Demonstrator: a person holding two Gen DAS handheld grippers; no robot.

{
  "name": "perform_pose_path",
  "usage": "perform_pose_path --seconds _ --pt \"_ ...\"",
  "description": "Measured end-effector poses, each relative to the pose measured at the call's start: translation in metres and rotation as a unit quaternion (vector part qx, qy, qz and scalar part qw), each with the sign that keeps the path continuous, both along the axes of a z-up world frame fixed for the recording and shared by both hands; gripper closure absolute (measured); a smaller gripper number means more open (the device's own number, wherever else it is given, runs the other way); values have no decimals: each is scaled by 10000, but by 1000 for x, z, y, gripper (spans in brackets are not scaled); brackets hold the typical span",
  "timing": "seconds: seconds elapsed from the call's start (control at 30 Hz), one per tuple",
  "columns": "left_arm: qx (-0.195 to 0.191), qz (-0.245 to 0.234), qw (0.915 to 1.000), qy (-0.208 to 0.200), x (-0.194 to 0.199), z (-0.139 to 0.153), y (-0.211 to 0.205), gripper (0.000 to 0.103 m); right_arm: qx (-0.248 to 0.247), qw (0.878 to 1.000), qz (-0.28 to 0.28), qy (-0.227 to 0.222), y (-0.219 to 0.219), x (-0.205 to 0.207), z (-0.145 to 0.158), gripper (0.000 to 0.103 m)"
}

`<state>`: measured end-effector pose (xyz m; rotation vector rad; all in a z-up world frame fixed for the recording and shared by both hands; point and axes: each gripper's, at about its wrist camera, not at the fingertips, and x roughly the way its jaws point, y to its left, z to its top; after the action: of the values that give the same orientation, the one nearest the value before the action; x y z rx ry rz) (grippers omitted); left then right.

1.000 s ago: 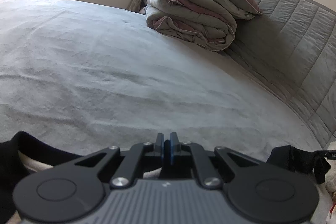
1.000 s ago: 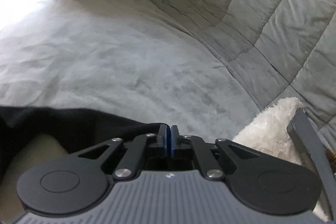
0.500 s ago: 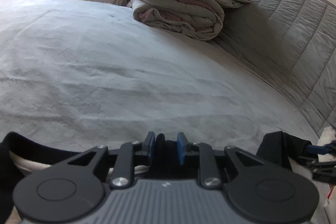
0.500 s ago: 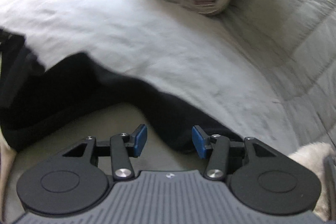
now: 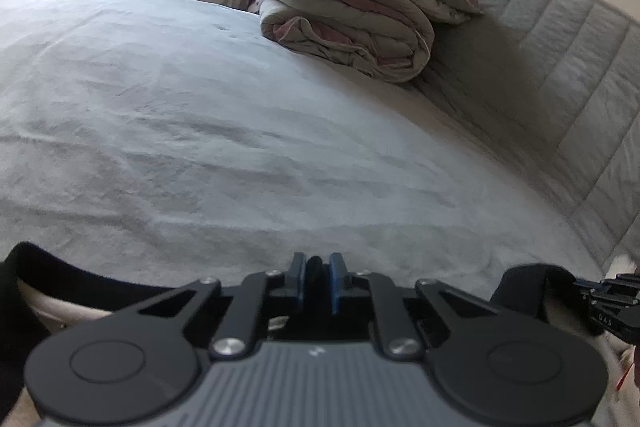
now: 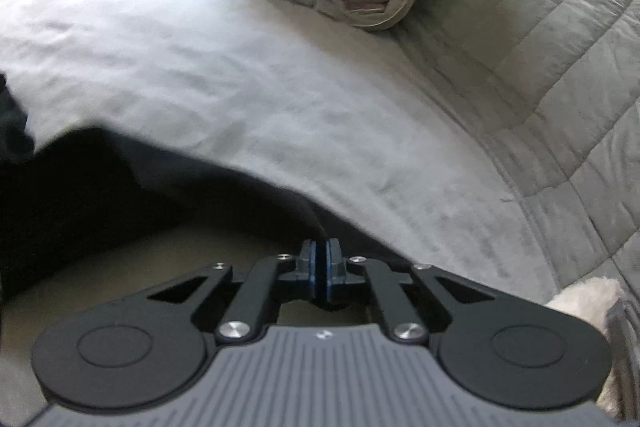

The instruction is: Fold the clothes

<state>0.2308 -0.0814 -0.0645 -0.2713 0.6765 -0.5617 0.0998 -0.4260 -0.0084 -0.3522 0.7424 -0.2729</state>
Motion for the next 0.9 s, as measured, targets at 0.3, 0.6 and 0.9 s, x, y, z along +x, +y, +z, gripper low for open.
perform_pose_path --seconds 0.3,0.6,0.9 --pt "-458 370 9983 -52 0 5 10 92 60 9996 -260 92 -24 57 18 99" --pt "-82 434 9990 75 3 -1 4 92 204 9971 -495 544 -35 122 -7 99" --pt "18 270 9996 64 3 -3 2 88 281 9932 -990 540 -55 161 -7 87"
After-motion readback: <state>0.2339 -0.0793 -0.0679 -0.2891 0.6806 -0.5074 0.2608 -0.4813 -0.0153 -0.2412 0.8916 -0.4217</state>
